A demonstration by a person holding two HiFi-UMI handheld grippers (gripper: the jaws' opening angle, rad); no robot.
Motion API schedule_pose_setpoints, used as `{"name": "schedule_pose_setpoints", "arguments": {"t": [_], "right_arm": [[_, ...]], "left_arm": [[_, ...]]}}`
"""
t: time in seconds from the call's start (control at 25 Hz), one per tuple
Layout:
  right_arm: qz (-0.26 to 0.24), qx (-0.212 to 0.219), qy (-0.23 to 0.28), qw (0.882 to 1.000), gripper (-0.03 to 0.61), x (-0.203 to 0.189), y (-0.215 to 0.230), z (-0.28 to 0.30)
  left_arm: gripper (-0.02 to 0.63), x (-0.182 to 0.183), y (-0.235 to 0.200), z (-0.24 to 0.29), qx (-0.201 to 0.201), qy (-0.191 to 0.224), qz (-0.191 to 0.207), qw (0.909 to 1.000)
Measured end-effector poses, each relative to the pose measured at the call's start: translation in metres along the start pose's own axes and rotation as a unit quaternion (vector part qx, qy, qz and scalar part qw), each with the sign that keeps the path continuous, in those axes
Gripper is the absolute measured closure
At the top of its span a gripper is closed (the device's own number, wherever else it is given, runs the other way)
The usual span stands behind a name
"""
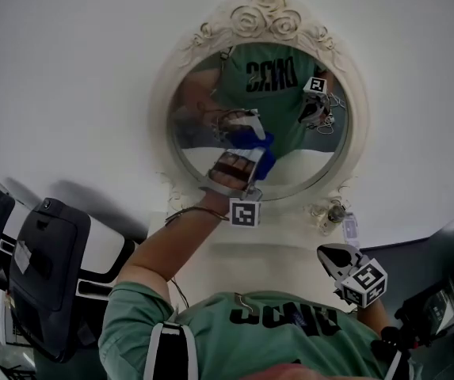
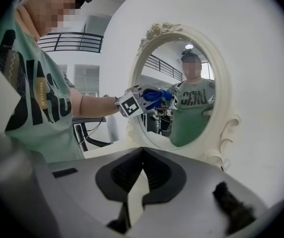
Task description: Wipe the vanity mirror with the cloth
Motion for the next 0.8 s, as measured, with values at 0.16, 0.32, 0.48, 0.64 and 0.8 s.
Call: {"name": "schedule_pose_setpoints", "arguments": {"t": [0.16,0.32,0.48,0.64,0.8], "right_arm": [[0.037,-0.036,0.001,0.999,0.568,-0.029,0.013,-0.031],[0.062,-0.059,0.002,0.996,0.568,-0.054,0.030,-0.057],[0.086,-0.073,0.009,0.994,0.568,-0.073,0.041,-0.074],[0.082,-0.068,0.008,0.994,0.568,-0.072,0.046,-0.072],[0.041,-0.045,0.011,0.998,0.568,-0.042,0.035,-0.055]], "left_arm": [[0.558,0.091,0.002,0.016,0.008,0.064,0.016,0.9978],[0.557,0.163,0.007,0.033,0.007,0.097,0.025,0.9950],[0.555,0.189,0.012,0.039,0.001,0.097,0.035,0.9946],[0.555,0.190,0.006,0.039,-0.002,0.115,0.029,0.9929],[0.555,0.158,-0.004,0.020,-0.010,0.107,0.000,0.9942]]}}
Point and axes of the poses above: the fingertips, and each gripper's own axes: z forward along the fingers, y to its right, x out of its top, the point moved 7 cm from there along -z, backward along the fingers, and after that the axes turned 10 degrees about -y, right-handed, at the moved point
